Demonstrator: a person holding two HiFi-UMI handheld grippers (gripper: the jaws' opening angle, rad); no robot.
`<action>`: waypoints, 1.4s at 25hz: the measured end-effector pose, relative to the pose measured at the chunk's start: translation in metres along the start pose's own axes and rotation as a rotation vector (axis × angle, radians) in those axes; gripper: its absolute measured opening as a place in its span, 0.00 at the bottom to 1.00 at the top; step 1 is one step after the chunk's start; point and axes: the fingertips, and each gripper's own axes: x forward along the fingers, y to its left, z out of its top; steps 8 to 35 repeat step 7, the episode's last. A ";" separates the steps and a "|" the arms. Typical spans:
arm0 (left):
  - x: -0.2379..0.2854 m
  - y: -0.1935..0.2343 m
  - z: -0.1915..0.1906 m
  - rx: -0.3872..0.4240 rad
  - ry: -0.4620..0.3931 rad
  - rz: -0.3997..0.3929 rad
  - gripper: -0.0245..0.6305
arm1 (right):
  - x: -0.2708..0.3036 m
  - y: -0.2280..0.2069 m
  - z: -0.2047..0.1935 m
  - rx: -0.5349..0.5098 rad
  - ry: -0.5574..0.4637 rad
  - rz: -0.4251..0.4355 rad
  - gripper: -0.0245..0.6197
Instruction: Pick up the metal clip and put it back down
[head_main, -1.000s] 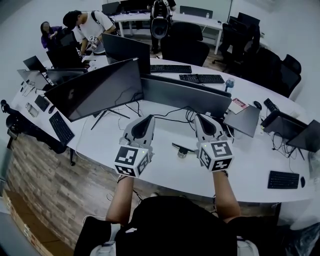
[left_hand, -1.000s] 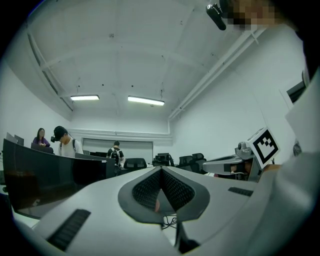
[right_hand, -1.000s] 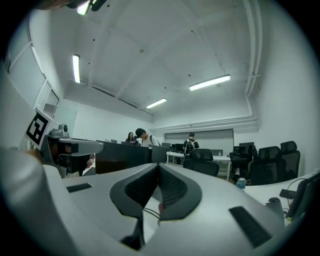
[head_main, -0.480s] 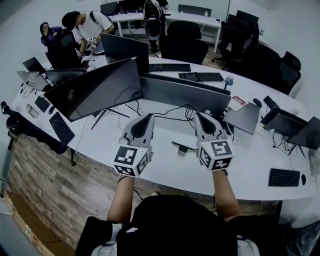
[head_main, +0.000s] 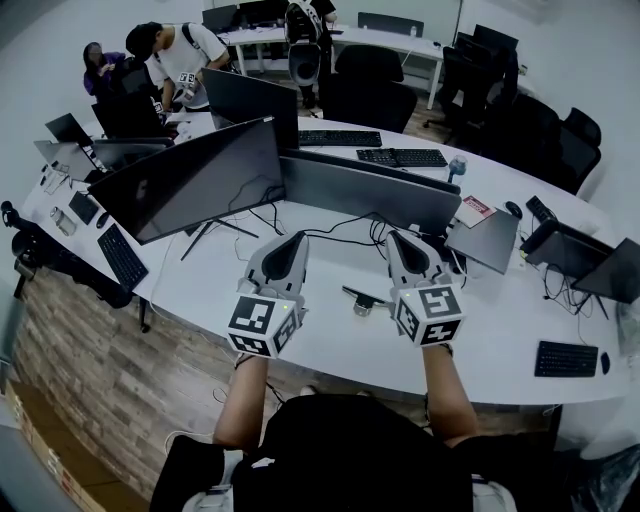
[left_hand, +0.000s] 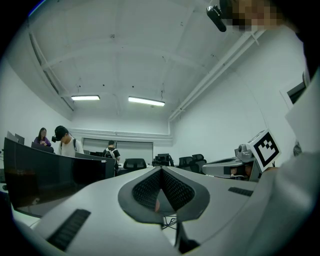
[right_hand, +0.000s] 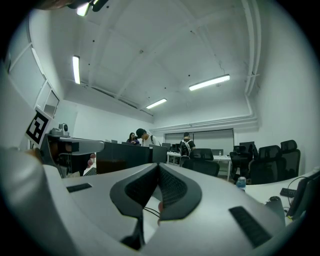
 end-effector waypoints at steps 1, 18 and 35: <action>0.000 0.000 0.000 0.000 0.000 0.000 0.06 | 0.000 0.000 0.000 -0.002 0.001 0.001 0.07; 0.000 0.000 0.001 0.001 0.000 0.000 0.06 | 0.000 0.001 0.000 -0.007 0.003 0.000 0.08; 0.000 0.000 0.001 0.001 0.000 0.000 0.06 | 0.000 0.001 0.000 -0.007 0.003 0.000 0.08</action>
